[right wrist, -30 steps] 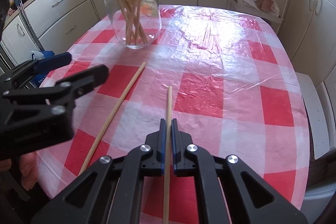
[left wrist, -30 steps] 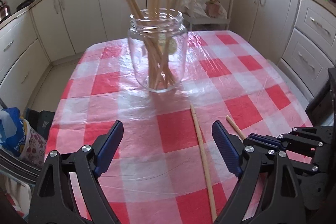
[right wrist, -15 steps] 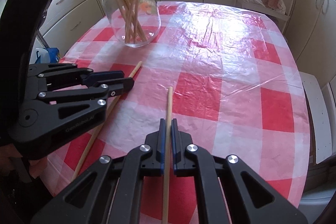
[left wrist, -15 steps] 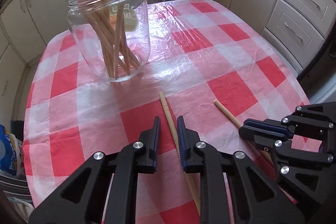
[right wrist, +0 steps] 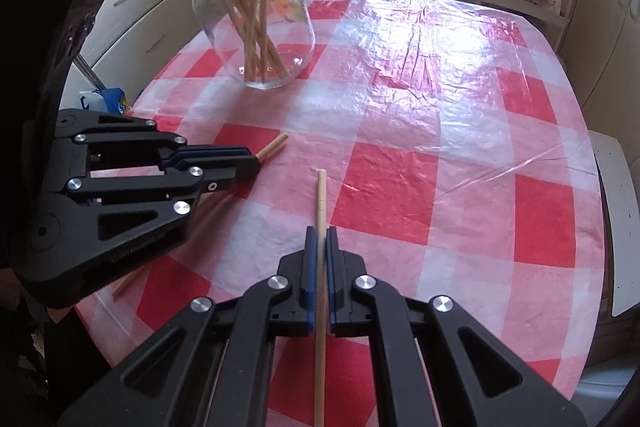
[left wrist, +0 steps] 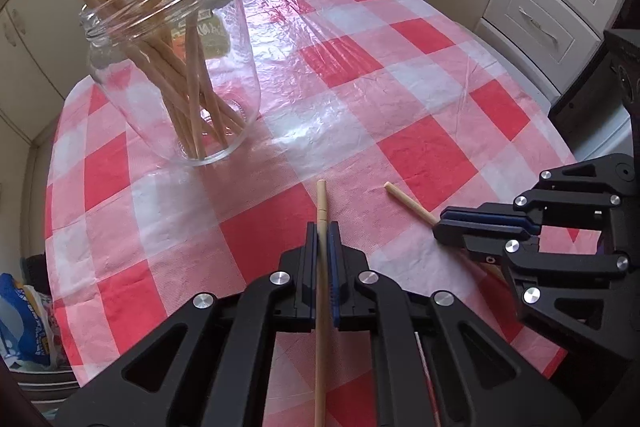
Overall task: Organize utensils
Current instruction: 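Lift both held chopsticks and carry them above the glass jar mouth, then lower the right chopstick into the jar and open while the left releases its chopstick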
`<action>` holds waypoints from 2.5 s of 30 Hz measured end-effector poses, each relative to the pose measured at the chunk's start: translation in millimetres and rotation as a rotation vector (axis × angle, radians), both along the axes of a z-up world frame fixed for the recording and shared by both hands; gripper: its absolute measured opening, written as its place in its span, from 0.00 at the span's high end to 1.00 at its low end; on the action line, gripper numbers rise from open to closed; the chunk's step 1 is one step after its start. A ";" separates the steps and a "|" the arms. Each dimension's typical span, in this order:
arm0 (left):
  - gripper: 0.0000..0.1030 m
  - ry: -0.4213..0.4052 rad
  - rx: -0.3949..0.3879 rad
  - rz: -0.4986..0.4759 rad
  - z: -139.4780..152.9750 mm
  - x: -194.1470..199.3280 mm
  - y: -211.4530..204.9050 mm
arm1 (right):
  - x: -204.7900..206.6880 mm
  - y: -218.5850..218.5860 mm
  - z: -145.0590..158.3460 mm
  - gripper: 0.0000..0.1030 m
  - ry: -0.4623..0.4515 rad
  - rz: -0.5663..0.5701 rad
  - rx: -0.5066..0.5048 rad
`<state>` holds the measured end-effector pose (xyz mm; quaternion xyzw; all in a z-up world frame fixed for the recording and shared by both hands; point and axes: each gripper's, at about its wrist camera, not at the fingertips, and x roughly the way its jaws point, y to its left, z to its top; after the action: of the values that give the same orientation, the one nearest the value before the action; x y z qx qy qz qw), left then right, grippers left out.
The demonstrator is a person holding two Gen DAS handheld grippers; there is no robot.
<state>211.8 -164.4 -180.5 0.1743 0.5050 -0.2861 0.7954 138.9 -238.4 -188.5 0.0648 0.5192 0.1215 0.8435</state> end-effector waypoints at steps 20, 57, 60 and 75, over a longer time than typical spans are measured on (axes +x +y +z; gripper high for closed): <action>0.95 -0.551 -0.527 0.199 129.4 -16.5 75.4 | -3.8 -10.3 -5.4 0.95 -0.060 -0.074 0.102; 0.95 -0.844 -0.484 0.371 98.4 30.9 46.6 | -9.1 -45.9 7.1 0.95 -0.195 -0.194 0.319; 0.94 -0.809 -0.441 0.343 91.5 27.8 45.6 | -12.0 -47.9 16.1 0.95 -0.243 -0.200 0.328; 0.47 -0.688 -0.497 0.482 66.1 -27.5 117.7 | 1.6 -39.5 115.1 0.95 -0.616 -0.268 0.366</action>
<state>184.2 -46.8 -114.4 -0.0580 0.1552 -0.1315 0.9774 140.6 -278.0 -73.4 0.2422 0.1981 0.1144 0.9429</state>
